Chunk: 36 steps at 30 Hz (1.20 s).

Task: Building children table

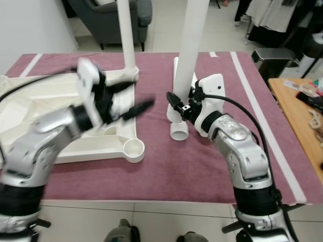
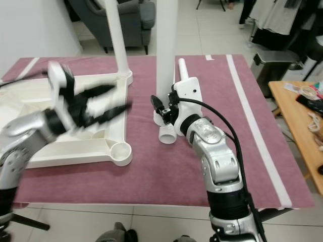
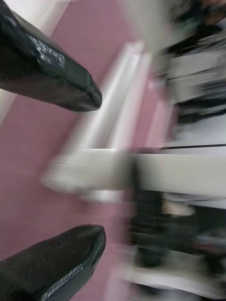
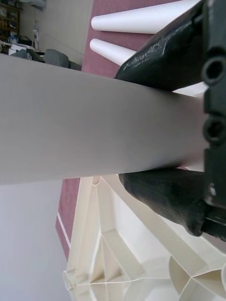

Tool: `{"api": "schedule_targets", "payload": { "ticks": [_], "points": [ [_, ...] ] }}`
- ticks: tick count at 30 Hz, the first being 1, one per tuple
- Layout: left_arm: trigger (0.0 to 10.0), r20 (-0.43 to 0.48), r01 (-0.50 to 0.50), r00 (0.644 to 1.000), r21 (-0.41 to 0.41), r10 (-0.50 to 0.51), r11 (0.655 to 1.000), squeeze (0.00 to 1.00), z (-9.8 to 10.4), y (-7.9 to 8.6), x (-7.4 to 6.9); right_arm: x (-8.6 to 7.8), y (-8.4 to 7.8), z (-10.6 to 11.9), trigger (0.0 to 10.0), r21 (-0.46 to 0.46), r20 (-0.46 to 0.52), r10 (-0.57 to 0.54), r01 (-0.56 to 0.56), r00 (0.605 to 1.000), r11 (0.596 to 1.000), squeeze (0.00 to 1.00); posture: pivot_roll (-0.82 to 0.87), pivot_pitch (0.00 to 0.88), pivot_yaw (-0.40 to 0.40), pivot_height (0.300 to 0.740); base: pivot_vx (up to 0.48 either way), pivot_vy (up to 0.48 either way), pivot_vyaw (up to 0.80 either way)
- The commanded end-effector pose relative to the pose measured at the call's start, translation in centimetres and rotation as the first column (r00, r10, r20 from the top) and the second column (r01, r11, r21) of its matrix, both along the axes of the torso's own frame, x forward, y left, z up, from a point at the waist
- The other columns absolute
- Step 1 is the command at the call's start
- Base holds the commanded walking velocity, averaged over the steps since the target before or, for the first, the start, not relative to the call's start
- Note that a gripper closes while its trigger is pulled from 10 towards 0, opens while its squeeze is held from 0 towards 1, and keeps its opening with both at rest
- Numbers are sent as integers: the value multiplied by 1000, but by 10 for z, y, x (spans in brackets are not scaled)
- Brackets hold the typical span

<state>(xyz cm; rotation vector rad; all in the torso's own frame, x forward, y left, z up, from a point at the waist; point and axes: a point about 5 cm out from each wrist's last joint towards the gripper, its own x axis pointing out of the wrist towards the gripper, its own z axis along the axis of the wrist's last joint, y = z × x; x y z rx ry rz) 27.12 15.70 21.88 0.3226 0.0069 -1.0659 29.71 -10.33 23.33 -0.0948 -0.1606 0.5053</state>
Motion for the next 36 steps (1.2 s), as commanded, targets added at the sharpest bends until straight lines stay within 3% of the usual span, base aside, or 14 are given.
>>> {"api": "schedule_targets", "payload": {
  "ticks": [1, 4, 10, 11, 12, 13, 14, 17, 25, 36],
  "points": [
    [10000, -37, 31, 999, 174, -24, 984, 0, -24, 11, -2, -6, 4, 9, 10000, 41, 56, 19, -22, 998, 999, 0, 9, 58, 45, 740, 0, 0, 0],
    [10000, -21, -6, 1000, 199, 11, 980, 0, -29, 18, 5, -8, 10, 9, 10000, 70, 61, 28, -32, 998, 997, 0, 11, 58, 52, 740, 0, 0, 0],
    [10000, 23, -147, 989, 73, 146, 986, 0, -21, 12, 20, -9, 14, 6, 10000, 101, 60, -23, 16, 998, 995, 0, 0, 59, 61, 740, 0, 0, 0],
    [10000, 41, -252, 967, -37, 253, 967, 0, -16, 2, 28, -8, 11, 5, 10000, 114, 63, -82, 75, 995, 991, 0, -19, 62, 75, 740, 0, 0, 0],
    [10000, 41, -252, 967, -37, 253, 967, 0, -16, 2, 28, -8, 11, 5, 10000, 114, 63, -82, 75, 995, 991, 0, -19, 62, 75, 740, 0, 0, 0],
    [10000, 38, -329, 941, -118, 336, 937, 0, -13, -6, 34, -8, 8, 5, 10000, 123, 71, -133, 124, 989, 985, 0, -24, 64, 81, 740, 0, 0, 0],
    [10000, 38, -329, 941, -118, 336, 937, 0, -13, -6, 34, -8, 8, 5, 10000, 123, 71, -133, 124, 989, 985, 0, -24, 64, 81, 740, 0, 0, 0],
    [10000, 34, -415, 903, -196, 429, 888, 0, -11, -13, 37, -8, 2, 5, 10000, 102, 112, -196, 185, 974, 977, 0, -32, 64, 95, 740, 0, 0, 0],
    [10000, 42, -469, 871, -221, 489, 855, 0, -20, -13, 36, -7, -16, 1, 10000, 98, 130, -278, 267, 952, 959, 0, -36, 65, 110, 740, 0, 0, 0],
    [10000, 57, -517, 836, -249, 546, 819, 0, -18, -22, 43, -7, -12, 2, 10000, 100, 149, -273, 260, 951, 960, 0, -34, 66, 106, 740, 0, 436, 0]
  ]
}}
